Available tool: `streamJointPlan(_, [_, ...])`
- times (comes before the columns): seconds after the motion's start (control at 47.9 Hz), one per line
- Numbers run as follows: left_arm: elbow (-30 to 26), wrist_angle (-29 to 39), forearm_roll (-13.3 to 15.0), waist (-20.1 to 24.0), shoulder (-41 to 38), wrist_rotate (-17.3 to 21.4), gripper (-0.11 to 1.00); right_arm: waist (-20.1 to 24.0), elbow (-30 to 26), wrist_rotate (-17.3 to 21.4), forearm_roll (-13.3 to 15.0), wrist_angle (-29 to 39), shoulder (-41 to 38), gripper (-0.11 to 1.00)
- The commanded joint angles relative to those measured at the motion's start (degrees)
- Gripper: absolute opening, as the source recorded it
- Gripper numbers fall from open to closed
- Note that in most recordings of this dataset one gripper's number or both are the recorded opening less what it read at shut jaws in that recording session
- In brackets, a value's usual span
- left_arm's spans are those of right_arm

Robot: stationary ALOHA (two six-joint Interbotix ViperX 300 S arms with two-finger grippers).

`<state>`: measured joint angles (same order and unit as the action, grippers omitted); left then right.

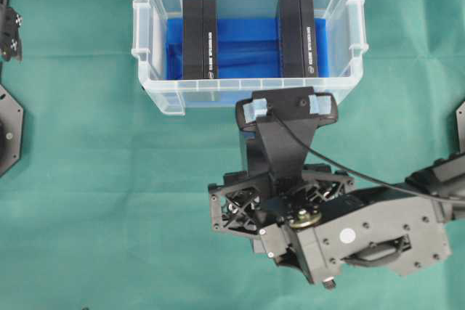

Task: Take out the box from the case.
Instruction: 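Carry the held box toward the front of the table and lower it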

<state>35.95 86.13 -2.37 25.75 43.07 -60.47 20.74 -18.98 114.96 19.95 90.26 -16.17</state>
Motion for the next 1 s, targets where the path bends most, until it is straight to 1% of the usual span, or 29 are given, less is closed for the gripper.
streamJointPlan(0.0, [-0.53,0.00,-0.18,0.09,-0.09,0.09,0.99,-0.18,1.58,0.70,-0.44,-2.37,1.32,0.68])
streamJointPlan(0.167, [-0.53,0.00,-0.26,0.09,-0.09,0.09,0.99,-0.44,6.50,2.11,-1.05,-7.21,1.32,0.68])
streamJointPlan(0.396, [-0.53,0.00,-0.26,0.09,-0.35,0.09,0.99,-1.23,13.62,4.75,-1.14,-15.64,1.32,0.68])
streamJointPlan(0.605, [-0.62,0.00,-0.26,0.09,-0.62,0.09,0.99,-1.85,19.25,5.54,-2.72,-21.27,1.32,0.68])
streamJointPlan(0.835, [-0.62,-0.18,-0.26,0.09,-0.70,-0.35,0.99,-2.90,21.45,5.54,-2.72,-25.05,1.32,0.68])
streamJointPlan(0.981, [-0.62,-0.18,-0.26,0.09,-0.70,-1.14,0.99,-3.25,22.15,5.54,-2.81,-25.93,1.23,0.68])
